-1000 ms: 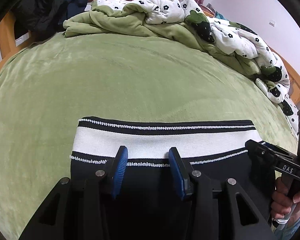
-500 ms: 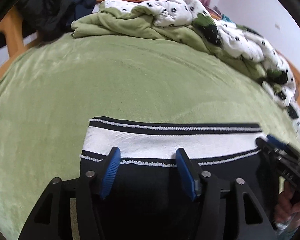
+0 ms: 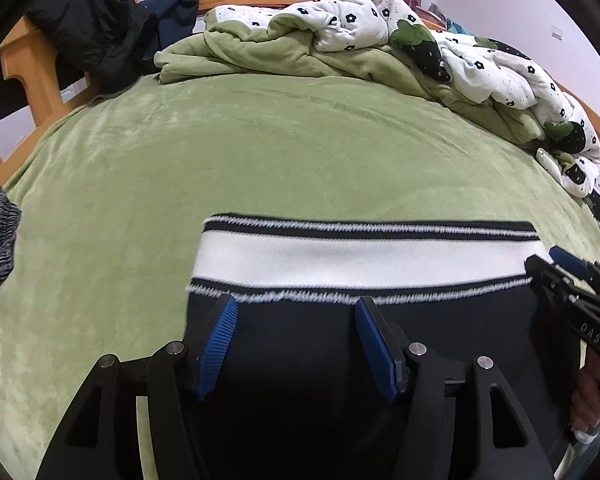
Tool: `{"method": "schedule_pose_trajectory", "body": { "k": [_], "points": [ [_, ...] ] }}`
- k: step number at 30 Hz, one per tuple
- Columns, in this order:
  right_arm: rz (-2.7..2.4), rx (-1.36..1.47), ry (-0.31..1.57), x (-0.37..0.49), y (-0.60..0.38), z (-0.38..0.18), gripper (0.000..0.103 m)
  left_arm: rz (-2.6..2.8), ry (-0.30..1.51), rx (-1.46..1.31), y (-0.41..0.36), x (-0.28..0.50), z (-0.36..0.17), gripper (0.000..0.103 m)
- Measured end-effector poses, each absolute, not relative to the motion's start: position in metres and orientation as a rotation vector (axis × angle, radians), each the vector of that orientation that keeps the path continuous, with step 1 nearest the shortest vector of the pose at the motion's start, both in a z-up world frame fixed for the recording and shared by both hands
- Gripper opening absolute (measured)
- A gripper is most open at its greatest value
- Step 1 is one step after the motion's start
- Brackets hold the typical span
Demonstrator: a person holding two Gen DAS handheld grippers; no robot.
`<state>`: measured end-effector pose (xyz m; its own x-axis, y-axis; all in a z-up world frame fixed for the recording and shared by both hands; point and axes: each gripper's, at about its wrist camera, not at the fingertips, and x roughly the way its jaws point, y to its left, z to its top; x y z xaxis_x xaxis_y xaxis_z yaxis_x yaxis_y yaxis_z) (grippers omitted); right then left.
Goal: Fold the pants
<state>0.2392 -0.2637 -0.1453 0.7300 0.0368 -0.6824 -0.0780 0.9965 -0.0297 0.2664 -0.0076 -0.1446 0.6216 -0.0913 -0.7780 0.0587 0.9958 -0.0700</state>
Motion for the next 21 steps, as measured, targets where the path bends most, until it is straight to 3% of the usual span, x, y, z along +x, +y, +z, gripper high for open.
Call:
{"method": "schedule_pose_trajectory", "body": {
  "k": [4,21],
  "points": [
    [0.044,-0.056,0.731,0.230,-0.263,-0.144,0.067,-0.086,0.947,-0.041,-0.007,0.253,-0.148,0.064],
    [0.034,-0.071,0.871,0.149,-0.253,-0.143,0.067,-0.148,0.966,0.095,-0.017,0.145,-0.150,0.065]
  ]
}}
